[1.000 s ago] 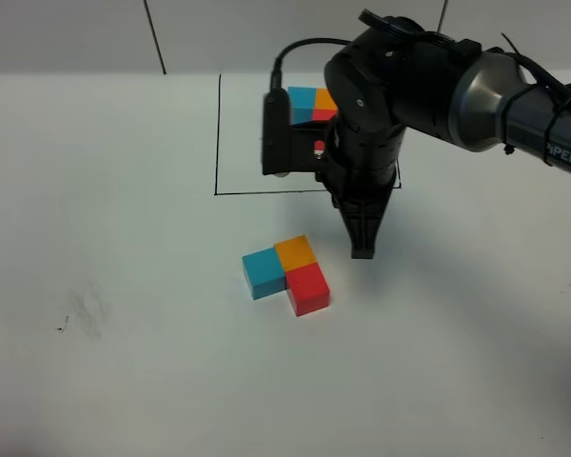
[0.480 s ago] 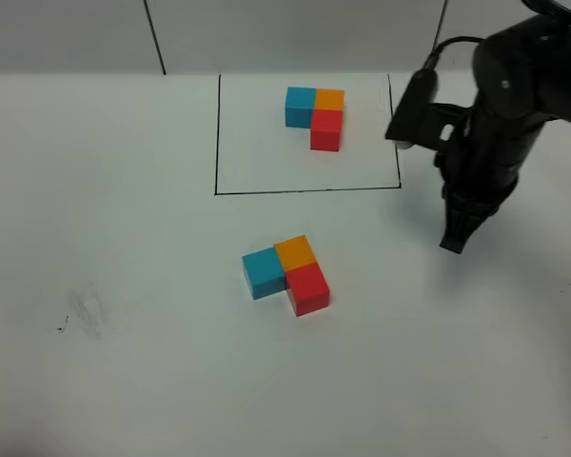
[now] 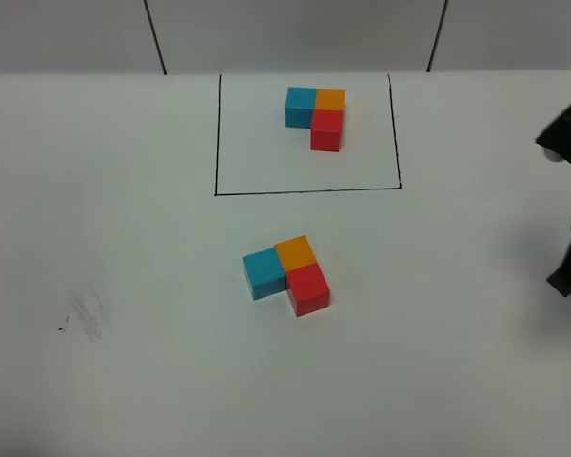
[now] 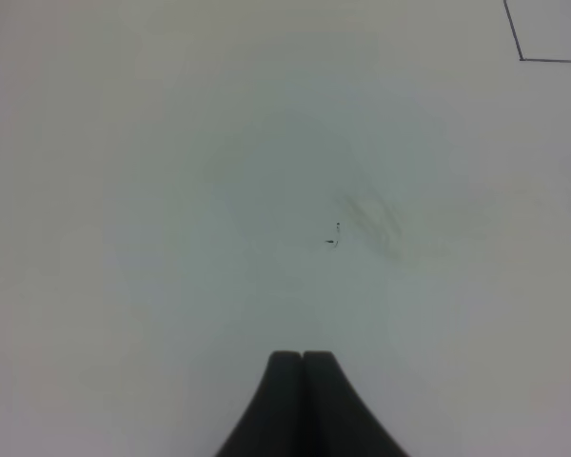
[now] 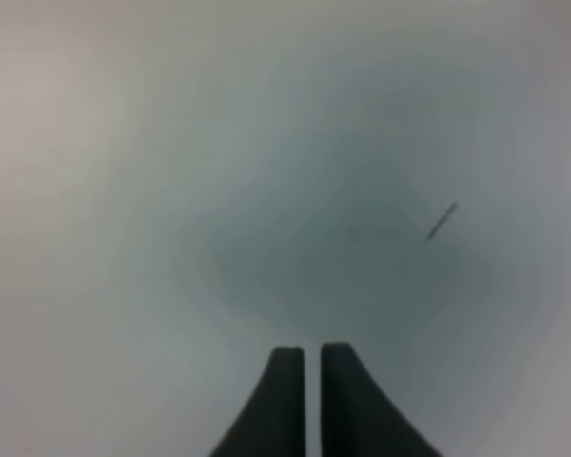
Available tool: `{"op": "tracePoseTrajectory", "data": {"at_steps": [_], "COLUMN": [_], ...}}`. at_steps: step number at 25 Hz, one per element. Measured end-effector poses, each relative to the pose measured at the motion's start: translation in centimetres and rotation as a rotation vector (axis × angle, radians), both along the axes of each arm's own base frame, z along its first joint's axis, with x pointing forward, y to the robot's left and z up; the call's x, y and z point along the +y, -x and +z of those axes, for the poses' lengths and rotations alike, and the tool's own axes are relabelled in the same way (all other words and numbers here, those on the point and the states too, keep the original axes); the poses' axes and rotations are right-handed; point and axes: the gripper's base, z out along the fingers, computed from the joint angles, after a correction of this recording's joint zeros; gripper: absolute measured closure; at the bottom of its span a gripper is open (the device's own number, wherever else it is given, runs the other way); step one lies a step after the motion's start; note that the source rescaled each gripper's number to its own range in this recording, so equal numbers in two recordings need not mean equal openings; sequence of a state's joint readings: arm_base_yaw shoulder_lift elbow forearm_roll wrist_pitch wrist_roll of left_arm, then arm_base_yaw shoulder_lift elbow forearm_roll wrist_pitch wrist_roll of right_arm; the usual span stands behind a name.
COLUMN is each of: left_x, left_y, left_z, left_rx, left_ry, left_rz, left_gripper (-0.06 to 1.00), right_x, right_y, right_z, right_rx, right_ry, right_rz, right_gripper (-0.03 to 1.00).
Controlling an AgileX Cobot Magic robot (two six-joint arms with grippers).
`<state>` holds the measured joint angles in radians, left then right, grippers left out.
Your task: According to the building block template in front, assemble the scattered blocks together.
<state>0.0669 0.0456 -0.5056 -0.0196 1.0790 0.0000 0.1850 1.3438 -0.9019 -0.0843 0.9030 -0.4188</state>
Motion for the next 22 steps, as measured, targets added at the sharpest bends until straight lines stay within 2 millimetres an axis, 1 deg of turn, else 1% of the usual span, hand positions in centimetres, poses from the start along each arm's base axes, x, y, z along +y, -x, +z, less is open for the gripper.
{"op": "tracePoseTrajectory", "data": {"at_steps": [3,7,11,14,18,22], "left_x": [0.0,0.0,0.0,0.0,0.0,0.0], "left_y": [0.0,0.0,0.0,0.0,0.0,0.0], "left_z": [0.0,0.0,0.0,0.0,0.0,0.0], "left_rx": [0.000,0.000,0.000,0.000,0.000,0.000], "left_ry": [0.000,0.000,0.000,0.000,0.000,0.000], "left_rz": [0.000,0.000,0.000,0.000,0.000,0.000], "left_gripper": [0.94,0.94,0.94,0.94,0.94,0.94], "right_x": [-1.5,-2.9,-3.3,-3.5,-3.9,-4.4], "right_y": [3.2,7.8,12.3,15.3,18.0,19.7], "right_z": [1.2,2.8,4.3,4.9,4.3,3.5], "right_rx": [-0.065,-0.162,-0.257,-0.333,-0.401,-0.453], "right_ry": [-0.035,-0.098,-0.177,-0.242,-0.290,-0.304], "right_rz": [-0.111,-0.253,-0.341,-0.403,-0.487,-0.540], "right_gripper": [0.97,0.97,0.97,0.97,0.97,0.97]}}
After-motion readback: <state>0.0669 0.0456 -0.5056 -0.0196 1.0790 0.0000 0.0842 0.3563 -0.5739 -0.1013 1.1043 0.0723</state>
